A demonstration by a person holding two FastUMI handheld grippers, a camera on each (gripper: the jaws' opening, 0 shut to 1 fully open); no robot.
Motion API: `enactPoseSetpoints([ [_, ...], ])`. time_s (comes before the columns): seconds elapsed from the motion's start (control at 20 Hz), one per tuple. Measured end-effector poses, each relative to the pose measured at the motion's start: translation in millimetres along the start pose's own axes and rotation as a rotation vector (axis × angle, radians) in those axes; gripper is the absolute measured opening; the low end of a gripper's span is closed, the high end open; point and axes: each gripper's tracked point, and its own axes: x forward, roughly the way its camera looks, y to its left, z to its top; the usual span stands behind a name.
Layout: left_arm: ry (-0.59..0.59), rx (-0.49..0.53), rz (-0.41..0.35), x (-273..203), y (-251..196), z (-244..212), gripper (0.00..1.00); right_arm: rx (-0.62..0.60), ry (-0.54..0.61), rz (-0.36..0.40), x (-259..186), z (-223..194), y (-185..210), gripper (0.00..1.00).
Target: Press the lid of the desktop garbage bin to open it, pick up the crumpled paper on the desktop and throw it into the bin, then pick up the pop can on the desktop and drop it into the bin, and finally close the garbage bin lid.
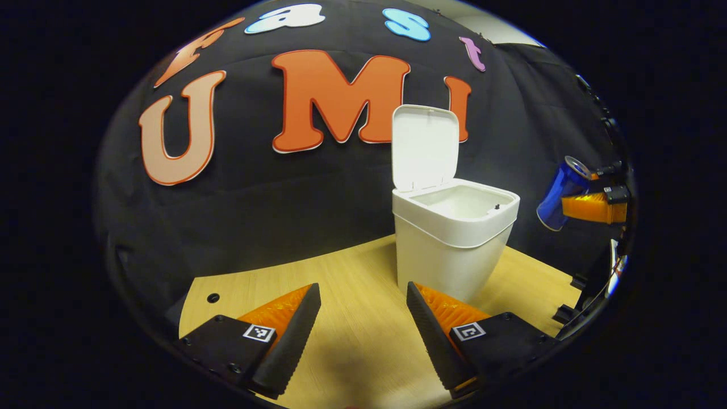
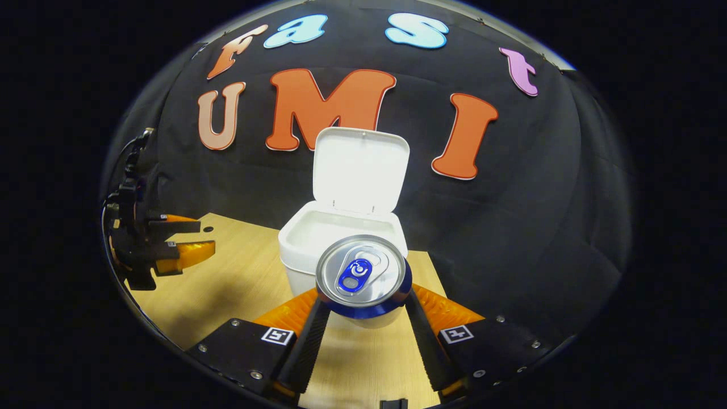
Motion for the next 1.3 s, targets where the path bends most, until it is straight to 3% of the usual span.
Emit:
enactPoseSetpoints([
  [0.15,0.020,-0.028,0.055,-15.1,21.4,-16.0,0.97,-0.004,-0.033,0.007,7.5,24.8,-1.5,0.78],
  [0.2,0.032,-0.037,0.076,-21.0,27.9,-21.9,0.97,-0.007,-0.043,0.007,9.3,32.9,-2.9,0.74],
  [0.3,0.041,-0.058,0.111,-33.8,40.3,-31.8,0.97,-0.008,-0.072,0.017,14.4,53.0,-3.2,0.79],
  [0.55,0.054,-0.084,0.202,-57.0,65.1,-46.6,0.97,-0.009,-0.120,0.051,37.2,84.4,-0.4,0.78],
  [1.3,0.092,-0.129,0.463,-128.8,106.7,-70.2,0.97,-0.010,-0.124,0.185,140.2,82.8,49.9,0.78],
])
